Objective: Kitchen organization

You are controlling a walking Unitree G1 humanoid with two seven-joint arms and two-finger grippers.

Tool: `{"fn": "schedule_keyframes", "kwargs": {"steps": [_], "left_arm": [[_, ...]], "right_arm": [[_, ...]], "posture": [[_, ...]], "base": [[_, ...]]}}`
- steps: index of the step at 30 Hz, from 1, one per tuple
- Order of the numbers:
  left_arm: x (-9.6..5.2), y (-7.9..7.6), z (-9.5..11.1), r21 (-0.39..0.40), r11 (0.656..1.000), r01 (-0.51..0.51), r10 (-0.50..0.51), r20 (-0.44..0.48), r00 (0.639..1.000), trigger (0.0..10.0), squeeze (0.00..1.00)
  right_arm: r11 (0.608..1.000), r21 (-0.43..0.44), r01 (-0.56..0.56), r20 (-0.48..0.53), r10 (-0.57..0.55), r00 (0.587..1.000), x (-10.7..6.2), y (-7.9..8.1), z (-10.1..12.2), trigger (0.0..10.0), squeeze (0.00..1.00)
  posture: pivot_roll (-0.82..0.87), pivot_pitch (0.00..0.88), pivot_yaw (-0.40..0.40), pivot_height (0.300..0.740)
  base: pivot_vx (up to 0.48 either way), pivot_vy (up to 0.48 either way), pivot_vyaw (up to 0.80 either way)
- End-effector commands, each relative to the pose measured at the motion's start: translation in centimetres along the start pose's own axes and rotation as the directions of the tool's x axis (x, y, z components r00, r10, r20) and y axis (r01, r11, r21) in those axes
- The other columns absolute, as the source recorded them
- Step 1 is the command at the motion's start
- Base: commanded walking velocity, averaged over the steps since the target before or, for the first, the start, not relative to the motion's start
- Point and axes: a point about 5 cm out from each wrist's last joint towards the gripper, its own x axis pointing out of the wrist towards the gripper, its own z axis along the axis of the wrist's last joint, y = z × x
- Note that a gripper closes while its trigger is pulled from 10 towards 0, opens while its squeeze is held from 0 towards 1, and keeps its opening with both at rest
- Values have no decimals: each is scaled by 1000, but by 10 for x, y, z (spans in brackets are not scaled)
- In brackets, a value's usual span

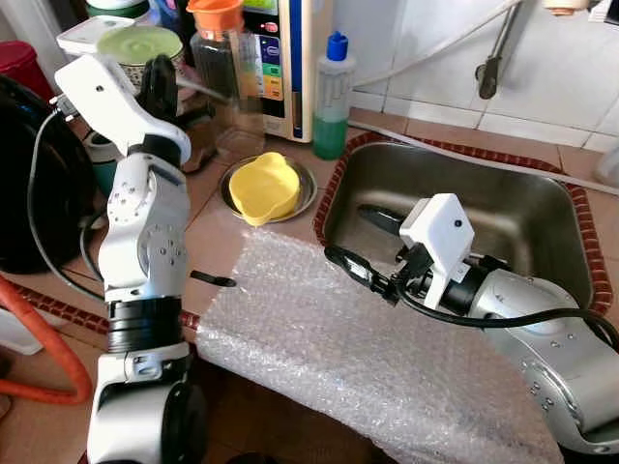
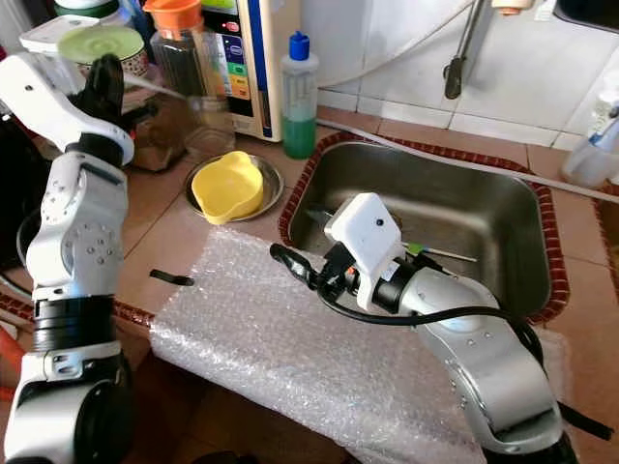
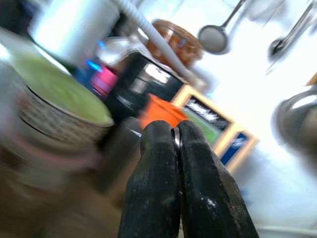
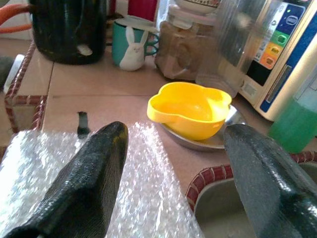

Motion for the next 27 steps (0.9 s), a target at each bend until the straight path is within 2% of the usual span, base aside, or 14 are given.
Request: {"fn": "schedule_keyframes", "kwargs": {"steps": [1,2,6,9,11,12,14,15,16,17,18,19,21,27], "left_arm": [[-1,-4,-1,-118,993,33,-37,-31,999,0,0],[-2,-4,-5,-162,986,38,-47,-52,998,0,0],[-6,-6,-12,-209,977,45,-64,-86,994,0,0],[-11,-13,-24,-290,955,63,-105,-132,986,0,0],[-19,-18,-38,-363,930,57,-132,-184,974,0,0],[-21,-20,-41,-380,923,60,-144,-197,970,0,0],[-22,-21,-43,-389,919,64,-154,-205,967,0,0],[-25,-25,-49,-410,910,71,-174,-219,960,0,0],[-29,-32,-56,-431,898,86,-205,-238,949,0,0],[-31,-35,-59,-436,895,93,-217,-244,945,0,0],[-31,-35,-59,-436,895,93,-217,-244,945,0,0],[-32,-42,-64,-447,889,99,-233,-254,939,0,0],[-34,-48,-67,-448,886,118,-256,-261,931,0,0],[-39,-57,-68,-457,875,161,-308,-267,913,0,0]], "right_arm": [[999,10,41,8,-41,999,-1,-7,-1,10000,0],[997,39,72,21,-73,997,0,-10,-1,10000,0],[980,114,166,44,-172,984,0,-22,-3,10000,0],[917,243,316,55,-338,939,-3,-43,-6,10000,0],[827,381,414,58,-468,882,-5,-57,-9,10000,0],[801,421,425,58,-492,869,-5,-60,-10,10000,0],[780,451,433,58,-510,858,-5,-62,-10,10000,0],[724,528,443,53,-549,834,-5,-65,-12,10000,0],[635,630,448,35,-599,800,-3,-68,-15,10000,0],[603,661,448,27,-615,788,-3,-69,-16,10000,0],[603,661,448,27,-615,788,-3,-69,-16,10000,0],[552,710,437,16,-633,774,0,-70,-17,10000,0],[533,733,423,19,-637,770,3,-69,-16,10000,0],[527,750,399,33,-632,775,10,-67,-9,10000,0]], "posture": [[-59,87,38,740],[-51,86,41,740],[-49,87,41,740],[-45,86,42,740],[-47,85,43,740],[-47,83,42,740],[-49,83,41,740],[-51,83,40,740],[-53,84,37,740],[-53,84,37,740],[-53,84,37,740],[-55,85,36,740],[-57,85,37,740],[-61,85,35,740]], "base": [[0,0,0],[0,0,0],[0,0,0],[0,0,0],[0,0,0],[0,0,0],[0,0,0],[0,0,0],[0,0,0],[0,0,0],[0,0,0],[0,0,0],[0,0,0],[0,0,0]]}}
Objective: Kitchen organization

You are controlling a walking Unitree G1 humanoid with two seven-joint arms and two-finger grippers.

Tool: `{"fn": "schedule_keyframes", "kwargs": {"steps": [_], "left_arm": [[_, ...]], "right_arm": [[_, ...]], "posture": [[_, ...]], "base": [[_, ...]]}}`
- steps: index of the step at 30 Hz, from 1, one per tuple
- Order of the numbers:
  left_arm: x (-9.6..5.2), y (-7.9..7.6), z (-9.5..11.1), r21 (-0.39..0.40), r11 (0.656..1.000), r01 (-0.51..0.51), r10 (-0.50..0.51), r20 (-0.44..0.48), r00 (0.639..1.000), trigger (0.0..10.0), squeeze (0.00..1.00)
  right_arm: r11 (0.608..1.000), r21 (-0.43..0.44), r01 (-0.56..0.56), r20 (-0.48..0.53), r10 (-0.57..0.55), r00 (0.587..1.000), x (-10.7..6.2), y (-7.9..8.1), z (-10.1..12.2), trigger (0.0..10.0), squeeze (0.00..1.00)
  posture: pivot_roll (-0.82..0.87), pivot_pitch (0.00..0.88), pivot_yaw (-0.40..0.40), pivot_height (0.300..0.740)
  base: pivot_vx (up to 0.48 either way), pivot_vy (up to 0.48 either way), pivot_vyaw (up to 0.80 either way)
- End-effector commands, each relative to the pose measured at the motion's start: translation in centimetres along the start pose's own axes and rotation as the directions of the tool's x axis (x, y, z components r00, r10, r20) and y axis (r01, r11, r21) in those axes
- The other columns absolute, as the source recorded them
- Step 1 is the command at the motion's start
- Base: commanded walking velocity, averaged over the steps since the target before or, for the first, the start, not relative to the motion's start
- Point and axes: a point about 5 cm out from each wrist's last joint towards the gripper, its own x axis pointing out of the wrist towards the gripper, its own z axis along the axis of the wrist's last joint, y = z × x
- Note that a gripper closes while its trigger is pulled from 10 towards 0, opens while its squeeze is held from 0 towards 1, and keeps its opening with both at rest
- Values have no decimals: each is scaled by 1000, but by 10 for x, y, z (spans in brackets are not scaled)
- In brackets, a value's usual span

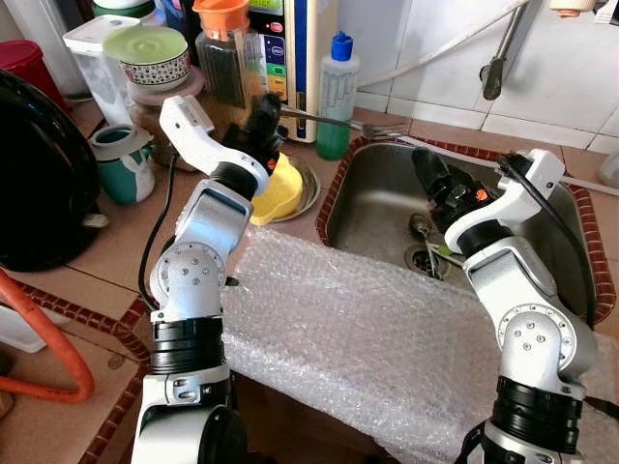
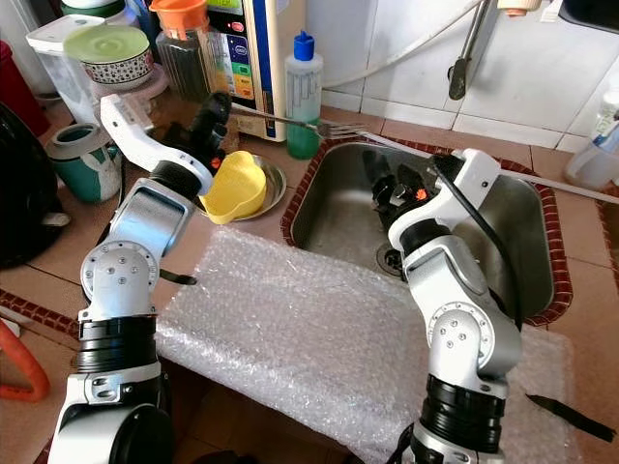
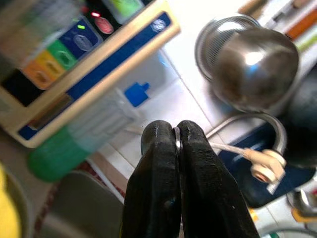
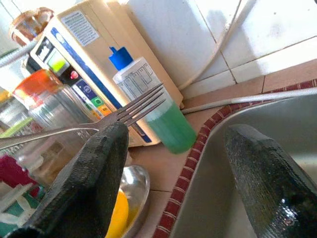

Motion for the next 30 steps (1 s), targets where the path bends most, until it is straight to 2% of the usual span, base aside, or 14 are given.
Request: {"fn": "schedule_keyframes", "kwargs": {"steps": [1,15,16,17,18,19,21,26,30], "left_arm": [[-1,-13,-18,-72,997,38,-39,-20,999,0,0],[-8,-17,-23,-85,995,45,-49,-41,998,0,0],[-9,-17,-24,-90,995,40,-44,-40,998,0,0],[-9,-17,-24,-89,995,39,-42,-40,998,0,0],[-9,-16,-25,-89,995,35,-39,-42,998,0,0],[-9,-16,-25,-92,995,34,-38,-42,998,0,0],[-10,-17,-25,-97,995,36,-40,-42,998,0,0],[-10,-17,-25,-95,995,28,-32,-44,999,0,0],[-10,-15,-24,-109,994,19,-24,-38,999,0,0]], "right_arm": [[1000,24,-15,-2,15,1000,3,8,2,10000,0],[999,27,-27,15,27,1000,23,11,2,10000,0],[999,42,-28,20,27,999,26,12,2,8627,0],[999,45,-29,21,28,999,27,12,1,8627,0],[998,57,-29,22,28,999,29,12,1,5451,0],[997,72,-26,22,25,999,29,12,0,0,0],[995,102,-20,18,18,1000,31,11,-3,0,0],[994,106,-21,21,18,1000,32,10,-5,0,0],[982,187,11,20,-15,1000,30,3,-6,0,0]], "posture": [[-62,87,32,740],[-42,91,21,740],[-41,91,19,740],[-41,91,19,740],[-41,90,17,740],[-40,90,16,740],[-39,91,15,740],[-35,91,18,740],[-37,91,15,740]], "base": [[0,0,0],[0,0,0],[0,0,0],[0,0,0],[0,0,0],[0,0,0],[0,0,0],[0,0,0],[0,0,0]]}}
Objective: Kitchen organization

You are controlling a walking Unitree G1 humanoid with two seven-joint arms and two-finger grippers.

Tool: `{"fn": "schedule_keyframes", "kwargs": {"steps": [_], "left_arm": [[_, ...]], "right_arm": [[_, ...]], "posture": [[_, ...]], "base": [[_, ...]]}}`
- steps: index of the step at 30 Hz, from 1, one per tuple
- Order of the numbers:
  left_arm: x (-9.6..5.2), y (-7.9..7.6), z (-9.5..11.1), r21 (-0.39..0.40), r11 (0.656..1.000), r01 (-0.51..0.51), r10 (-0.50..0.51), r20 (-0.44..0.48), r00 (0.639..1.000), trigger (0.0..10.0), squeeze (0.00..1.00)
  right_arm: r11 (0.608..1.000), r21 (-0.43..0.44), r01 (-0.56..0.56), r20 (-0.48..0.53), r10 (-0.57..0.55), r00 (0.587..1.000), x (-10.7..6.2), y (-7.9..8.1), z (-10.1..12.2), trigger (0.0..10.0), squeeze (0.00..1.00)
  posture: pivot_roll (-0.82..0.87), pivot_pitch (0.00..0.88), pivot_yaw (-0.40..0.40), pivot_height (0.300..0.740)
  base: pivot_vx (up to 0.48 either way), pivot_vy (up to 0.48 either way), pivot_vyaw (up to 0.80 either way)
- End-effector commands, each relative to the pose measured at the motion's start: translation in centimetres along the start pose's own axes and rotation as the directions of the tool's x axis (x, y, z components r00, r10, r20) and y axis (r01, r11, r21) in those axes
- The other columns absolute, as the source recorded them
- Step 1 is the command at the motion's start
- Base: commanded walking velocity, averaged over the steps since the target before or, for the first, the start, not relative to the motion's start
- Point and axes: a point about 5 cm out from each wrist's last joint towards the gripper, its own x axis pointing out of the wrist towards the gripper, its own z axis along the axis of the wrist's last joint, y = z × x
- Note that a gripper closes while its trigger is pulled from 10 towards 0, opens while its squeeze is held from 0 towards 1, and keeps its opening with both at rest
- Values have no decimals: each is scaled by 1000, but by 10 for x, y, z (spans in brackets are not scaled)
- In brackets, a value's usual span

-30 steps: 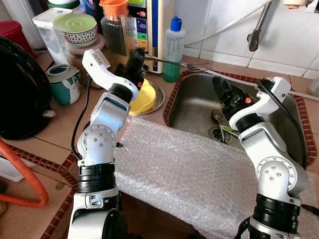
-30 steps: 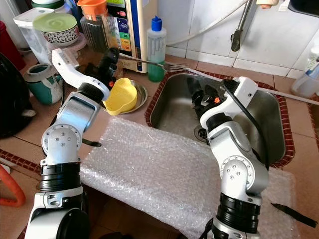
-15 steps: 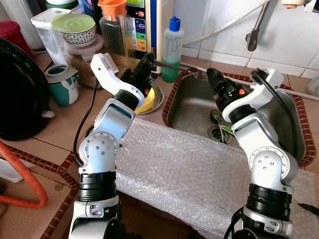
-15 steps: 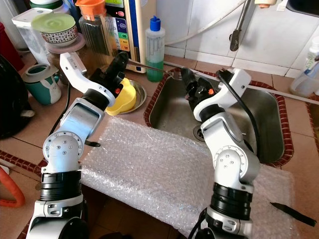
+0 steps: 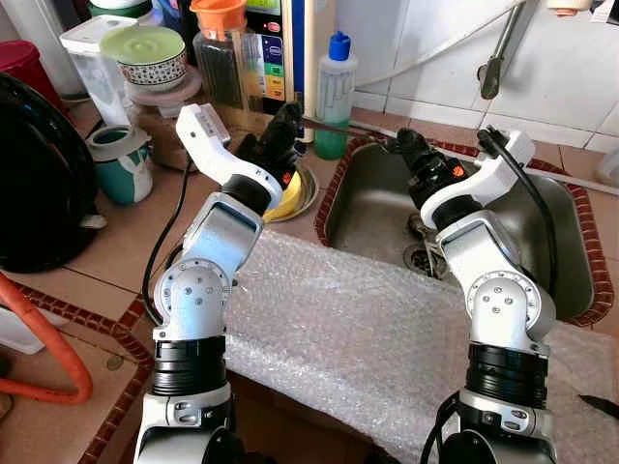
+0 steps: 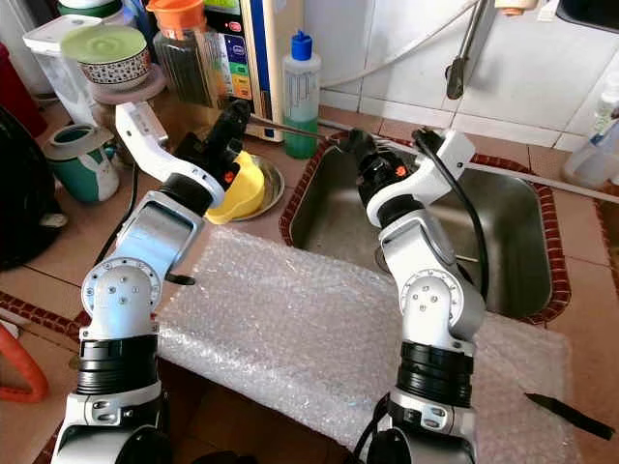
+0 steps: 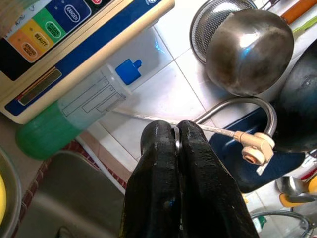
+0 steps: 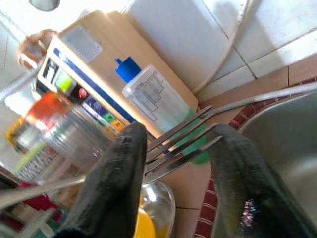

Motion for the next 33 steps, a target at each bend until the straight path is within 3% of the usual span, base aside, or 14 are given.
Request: {"fn": "schedule_keyframes", "kwargs": {"steps": [1,14,20,31,32,33], "left_arm": [[0,-10,-12,-74,997,22,-22,4,1000,0,0],[0,-16,-16,-90,995,39,-40,-11,999,0,0],[-1,-23,-23,-121,989,85,-92,-48,995,0,0],[-1,-23,-29,-117,988,99,-109,-84,990,0,0],[-1,-23,-30,-115,988,102,-113,-93,989,3137,0],[-2,-24,-31,-112,988,106,-117,-103,988,3137,0]], "right_arm": [[999,49,21,2,-21,1000,0,-3,-1,0,0],[987,156,39,-11,-38,999,0,-4,-4,0,0],[985,171,32,-11,-30,999,0,-2,-5,0,0],[983,179,44,7,-46,999,0,-3,1,0,0],[983,178,44,10,-46,999,0,-4,2,0,0],[983,177,44,12,-47,999,0,-4,3,0,0]], "posture": [[-38,91,15,740],[-33,92,13,740],[-32,89,13,740],[-37,87,18,740],[-37,86,19,740],[-37,86,19,740]], "base": [[0,0,0],[0,0,0],[0,0,0],[0,0,0],[0,0,0],[0,0,0]]}}
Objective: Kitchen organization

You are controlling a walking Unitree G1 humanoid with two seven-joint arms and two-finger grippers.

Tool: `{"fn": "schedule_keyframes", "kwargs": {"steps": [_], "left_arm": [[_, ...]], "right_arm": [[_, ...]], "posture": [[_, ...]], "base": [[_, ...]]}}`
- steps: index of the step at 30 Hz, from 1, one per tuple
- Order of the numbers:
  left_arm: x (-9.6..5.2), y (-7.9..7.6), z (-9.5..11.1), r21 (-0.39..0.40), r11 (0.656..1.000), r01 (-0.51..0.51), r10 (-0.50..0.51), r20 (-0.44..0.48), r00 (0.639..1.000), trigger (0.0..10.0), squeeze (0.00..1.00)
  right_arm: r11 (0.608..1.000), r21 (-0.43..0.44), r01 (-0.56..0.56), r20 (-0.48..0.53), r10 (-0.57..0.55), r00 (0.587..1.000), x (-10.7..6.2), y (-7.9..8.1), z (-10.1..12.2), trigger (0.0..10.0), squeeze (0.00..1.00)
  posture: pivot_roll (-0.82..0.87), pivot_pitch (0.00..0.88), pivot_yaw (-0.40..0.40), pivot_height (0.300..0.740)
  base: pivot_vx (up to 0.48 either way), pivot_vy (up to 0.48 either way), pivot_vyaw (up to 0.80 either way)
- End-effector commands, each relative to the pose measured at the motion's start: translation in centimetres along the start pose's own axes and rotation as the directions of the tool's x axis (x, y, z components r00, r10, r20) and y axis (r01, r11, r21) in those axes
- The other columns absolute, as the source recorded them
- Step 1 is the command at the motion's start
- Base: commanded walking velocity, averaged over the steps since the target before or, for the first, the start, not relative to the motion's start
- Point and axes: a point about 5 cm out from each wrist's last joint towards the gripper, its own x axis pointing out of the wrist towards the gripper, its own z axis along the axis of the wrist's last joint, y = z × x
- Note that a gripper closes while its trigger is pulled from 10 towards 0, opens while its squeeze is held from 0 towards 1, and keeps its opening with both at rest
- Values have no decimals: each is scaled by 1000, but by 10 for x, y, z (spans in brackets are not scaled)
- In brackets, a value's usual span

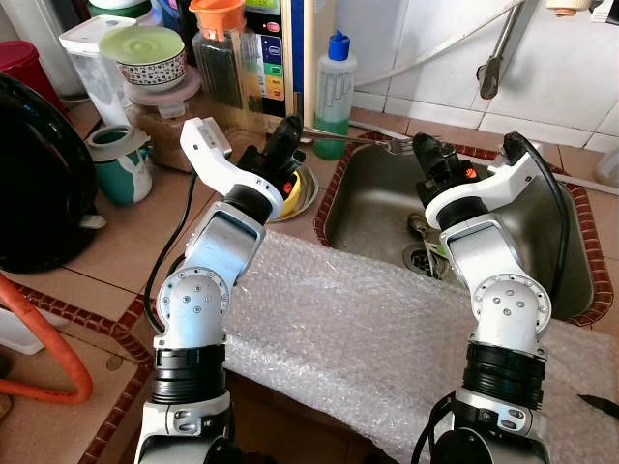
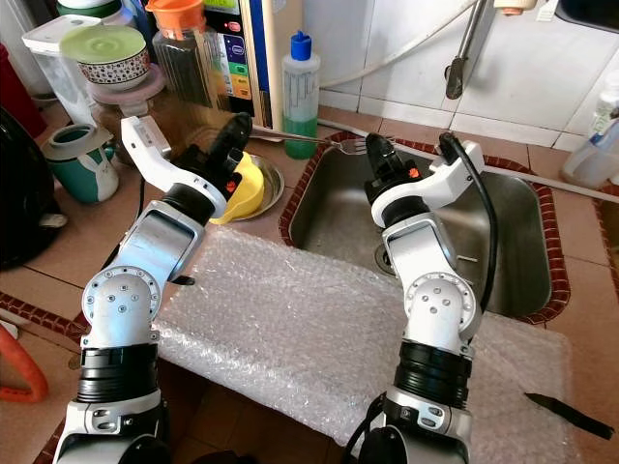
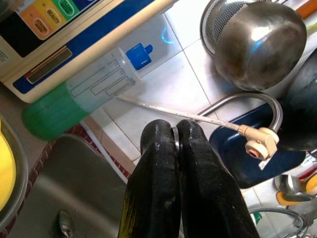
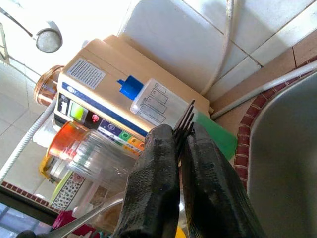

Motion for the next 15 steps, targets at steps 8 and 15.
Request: {"fn": "schedule_keyframes", "kwargs": {"steps": [8,15], "left_arm": [[3,-23,-28,-19,993,112,-114,-99,989,10000,1000],[-4,-12,-39,48,995,89,-80,-174,981,10000,1000]], "right_arm": [[998,-31,52,18,-52,998,2,-2,5,0,0],[983,-79,166,84,-160,984,1,-13,10,0,0]], "posture": [[-33,82,23,740],[-29,81,28,740]], "base": [[0,0,0],[0,0,0]]}}
